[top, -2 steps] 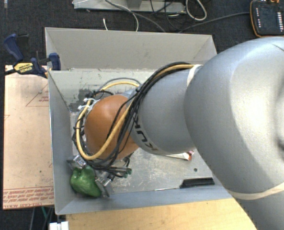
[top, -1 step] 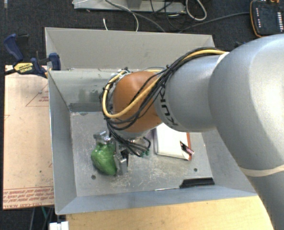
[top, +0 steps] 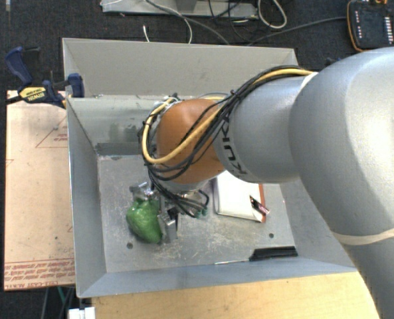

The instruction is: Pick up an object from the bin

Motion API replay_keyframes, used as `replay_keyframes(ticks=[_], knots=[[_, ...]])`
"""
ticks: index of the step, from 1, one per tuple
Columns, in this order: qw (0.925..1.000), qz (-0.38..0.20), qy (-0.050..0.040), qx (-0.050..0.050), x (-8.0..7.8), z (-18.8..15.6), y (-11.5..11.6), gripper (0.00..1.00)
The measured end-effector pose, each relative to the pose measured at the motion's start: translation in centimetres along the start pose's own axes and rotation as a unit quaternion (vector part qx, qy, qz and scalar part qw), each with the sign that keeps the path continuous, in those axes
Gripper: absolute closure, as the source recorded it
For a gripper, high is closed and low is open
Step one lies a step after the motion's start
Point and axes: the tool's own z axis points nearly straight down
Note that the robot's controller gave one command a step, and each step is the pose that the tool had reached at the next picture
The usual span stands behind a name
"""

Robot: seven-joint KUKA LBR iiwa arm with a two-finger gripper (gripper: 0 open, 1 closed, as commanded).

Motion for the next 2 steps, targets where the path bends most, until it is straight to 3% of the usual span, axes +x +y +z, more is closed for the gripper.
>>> replay_keyframes(ticks=[1, 2], knots=[[1.0000, 0.000, 0.0023, -0.001, 0.2, -1.0, 0.1, 1.00], [1.0000, 0.001, 0.0043, -0.001, 0.3, -4.8, 0.1, 1.00]])
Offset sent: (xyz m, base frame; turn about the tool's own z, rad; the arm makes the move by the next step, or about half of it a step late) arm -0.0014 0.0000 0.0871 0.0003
